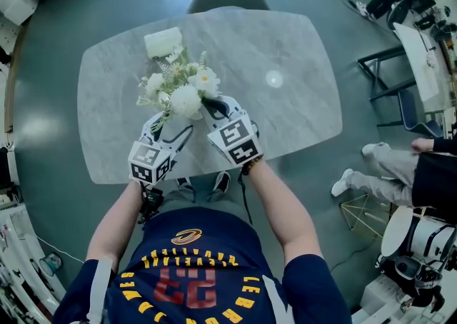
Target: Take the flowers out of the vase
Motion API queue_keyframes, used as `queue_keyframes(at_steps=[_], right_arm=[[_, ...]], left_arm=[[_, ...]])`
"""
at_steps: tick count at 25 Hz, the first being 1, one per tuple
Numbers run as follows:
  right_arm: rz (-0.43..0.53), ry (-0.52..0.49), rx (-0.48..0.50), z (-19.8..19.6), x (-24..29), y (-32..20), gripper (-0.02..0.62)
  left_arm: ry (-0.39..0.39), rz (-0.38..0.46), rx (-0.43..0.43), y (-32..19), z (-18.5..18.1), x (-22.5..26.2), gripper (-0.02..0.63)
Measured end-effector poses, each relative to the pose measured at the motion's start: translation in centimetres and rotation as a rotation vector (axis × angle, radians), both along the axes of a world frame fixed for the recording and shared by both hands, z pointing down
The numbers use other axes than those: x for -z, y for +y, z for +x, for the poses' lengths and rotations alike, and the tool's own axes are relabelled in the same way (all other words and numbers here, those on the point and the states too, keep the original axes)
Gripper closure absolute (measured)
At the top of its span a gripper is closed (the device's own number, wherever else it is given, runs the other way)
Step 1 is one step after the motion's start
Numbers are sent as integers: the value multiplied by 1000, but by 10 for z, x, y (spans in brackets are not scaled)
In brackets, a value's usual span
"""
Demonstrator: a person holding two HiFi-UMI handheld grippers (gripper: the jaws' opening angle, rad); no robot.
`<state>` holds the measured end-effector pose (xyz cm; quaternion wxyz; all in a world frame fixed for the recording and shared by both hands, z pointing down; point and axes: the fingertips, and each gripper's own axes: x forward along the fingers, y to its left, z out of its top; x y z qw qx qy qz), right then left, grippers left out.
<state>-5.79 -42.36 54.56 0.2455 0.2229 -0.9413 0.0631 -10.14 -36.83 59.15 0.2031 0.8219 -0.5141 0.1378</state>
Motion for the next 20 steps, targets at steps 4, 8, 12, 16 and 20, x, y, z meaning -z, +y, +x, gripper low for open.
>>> queue_keyframes(at_steps=[4,8,12,16,20], right_arm=[[16,-25,-7,0,2,5,583],[11,-56,-20,4,1,13,583],[13,-93,-38,8,9,13,584],[25,-121,-52,10,20,15,584],[10,-150,-65,12,26,14,584]], left_arm=[[-2,3,-3,0,1,-1,272],[-6,8,-6,5,4,-3,272],[-9,6,-9,6,6,0,272],[-9,9,-15,8,9,2,272],[-6,21,-24,7,11,3,272]])
